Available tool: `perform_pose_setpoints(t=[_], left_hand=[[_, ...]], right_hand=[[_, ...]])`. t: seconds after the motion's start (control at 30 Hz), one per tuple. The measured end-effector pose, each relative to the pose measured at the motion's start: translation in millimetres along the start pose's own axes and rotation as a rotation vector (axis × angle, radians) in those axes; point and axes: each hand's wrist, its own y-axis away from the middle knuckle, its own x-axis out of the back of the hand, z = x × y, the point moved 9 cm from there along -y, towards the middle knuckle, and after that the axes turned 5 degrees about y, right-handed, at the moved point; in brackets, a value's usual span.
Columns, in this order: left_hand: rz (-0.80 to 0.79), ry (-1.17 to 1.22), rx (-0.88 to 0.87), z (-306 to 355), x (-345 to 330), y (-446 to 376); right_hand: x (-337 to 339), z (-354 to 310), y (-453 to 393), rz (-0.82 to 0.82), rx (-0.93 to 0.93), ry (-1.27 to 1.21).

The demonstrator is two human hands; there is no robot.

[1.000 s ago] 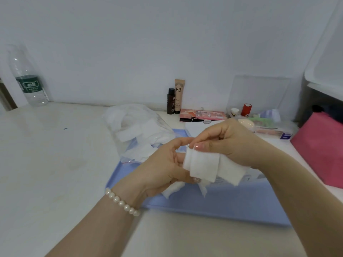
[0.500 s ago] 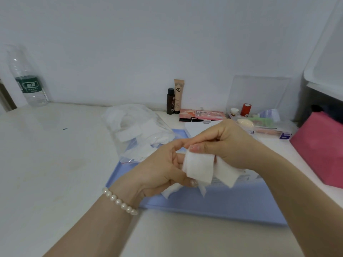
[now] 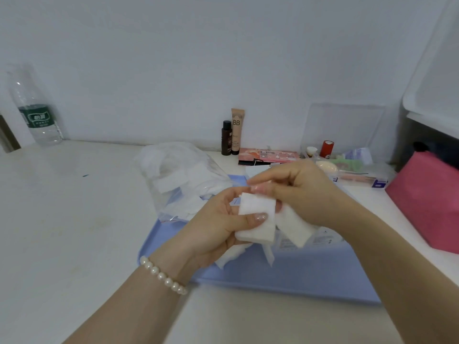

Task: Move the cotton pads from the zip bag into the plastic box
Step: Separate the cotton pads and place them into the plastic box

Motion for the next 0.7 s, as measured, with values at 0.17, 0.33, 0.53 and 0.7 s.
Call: perform_pose_setpoints(t=[0.17,0.33,0.53,0.7], left_hand=[[0.098,0.028,-0.036,4.6,11.0,-1.9],[0.106,0.032,-0.029,-2.8,7.0,-2.4],[0.064,0.122,-0.012,-1.0,-2.0,-0.6],[0.066,0.053,-0.075,-0.6,-2.4,-0.6]], right_hand=[[39.7,-5.9,1.9,0.322,0.084,-0.180],[26.4,-9.9,9.7,0.477,0.123,-0.128],[19.3,-5.6,16.6,0.617,0.226,0.252],[27.8,-20.7,24.0,0.692,0.297,0.304]])
